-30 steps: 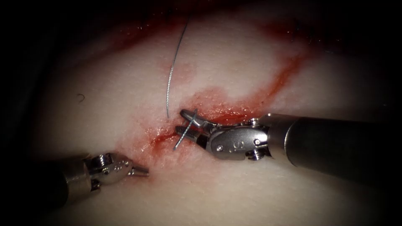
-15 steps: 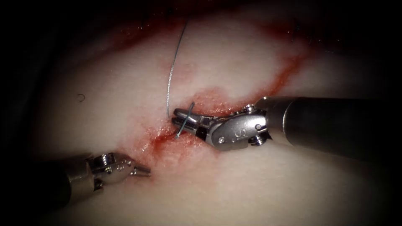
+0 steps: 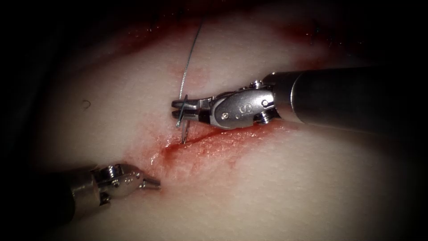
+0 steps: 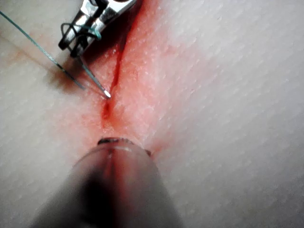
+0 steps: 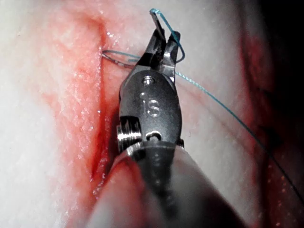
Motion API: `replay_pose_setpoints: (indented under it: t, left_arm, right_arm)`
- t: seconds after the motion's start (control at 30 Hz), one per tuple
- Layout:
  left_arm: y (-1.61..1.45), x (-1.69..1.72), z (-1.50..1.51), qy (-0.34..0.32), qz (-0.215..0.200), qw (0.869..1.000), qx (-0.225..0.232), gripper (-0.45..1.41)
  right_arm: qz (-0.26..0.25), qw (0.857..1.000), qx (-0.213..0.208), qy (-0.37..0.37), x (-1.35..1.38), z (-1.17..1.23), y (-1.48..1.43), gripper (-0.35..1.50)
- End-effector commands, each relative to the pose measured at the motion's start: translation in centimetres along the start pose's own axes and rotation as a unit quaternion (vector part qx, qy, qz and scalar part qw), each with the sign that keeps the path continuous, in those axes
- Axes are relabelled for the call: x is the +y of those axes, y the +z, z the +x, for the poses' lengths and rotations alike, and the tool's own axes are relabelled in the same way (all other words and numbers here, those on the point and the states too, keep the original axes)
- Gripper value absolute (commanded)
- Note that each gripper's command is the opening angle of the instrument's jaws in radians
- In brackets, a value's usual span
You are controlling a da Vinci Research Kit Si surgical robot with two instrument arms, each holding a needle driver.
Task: Wound Closure
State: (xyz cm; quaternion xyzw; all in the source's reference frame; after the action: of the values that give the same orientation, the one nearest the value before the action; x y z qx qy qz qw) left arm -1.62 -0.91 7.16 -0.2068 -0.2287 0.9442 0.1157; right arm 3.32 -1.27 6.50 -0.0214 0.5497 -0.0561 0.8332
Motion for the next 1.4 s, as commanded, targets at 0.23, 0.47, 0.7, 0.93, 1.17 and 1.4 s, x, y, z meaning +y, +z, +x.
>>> replay_pose_setpoints:
  t: [0.23,0.47,0.7,0.93,1.17,1.4]
  left_arm:
    - [0.08,0.06,0.08,0.005,0.0,1.0,0.003,-0.01]
    - [0.1,0.09,0.13,0.008,0.002,1.0,0.002,-0.01]
    - [0.2,0.13,0.19,0.01,0.009,1.0,0.001,-0.01]
    - [0.36,0.18,0.23,0.012,0.005,1.0,0.004,0.0]
    - [0.42,0.21,0.27,0.013,0.004,1.0,0.004,0.0]
    - [0.44,0.18,0.22,0.017,0.001,1.0,0.005,0.04]
  right_arm:
    - [0.088,0.996,-0.019,0.028,-0.01,-0.03,0.32,-0.35]
    - [0.115,0.988,-0.013,0.099,0.07,-0.08,0.3,-0.35]
    - [0.086,0.983,0.016,0.164,0.18,-0.16,0.25,-0.35]
    - [0.005,0.981,0.013,0.195,0.33,-0.14,0.16,-0.35]
    - [-0.007,0.98,0.017,0.199,0.36,-0.1,0.16,-0.35]
    - [0.029,0.956,0.033,0.289,0.26,-0.11,0.25,-0.35]
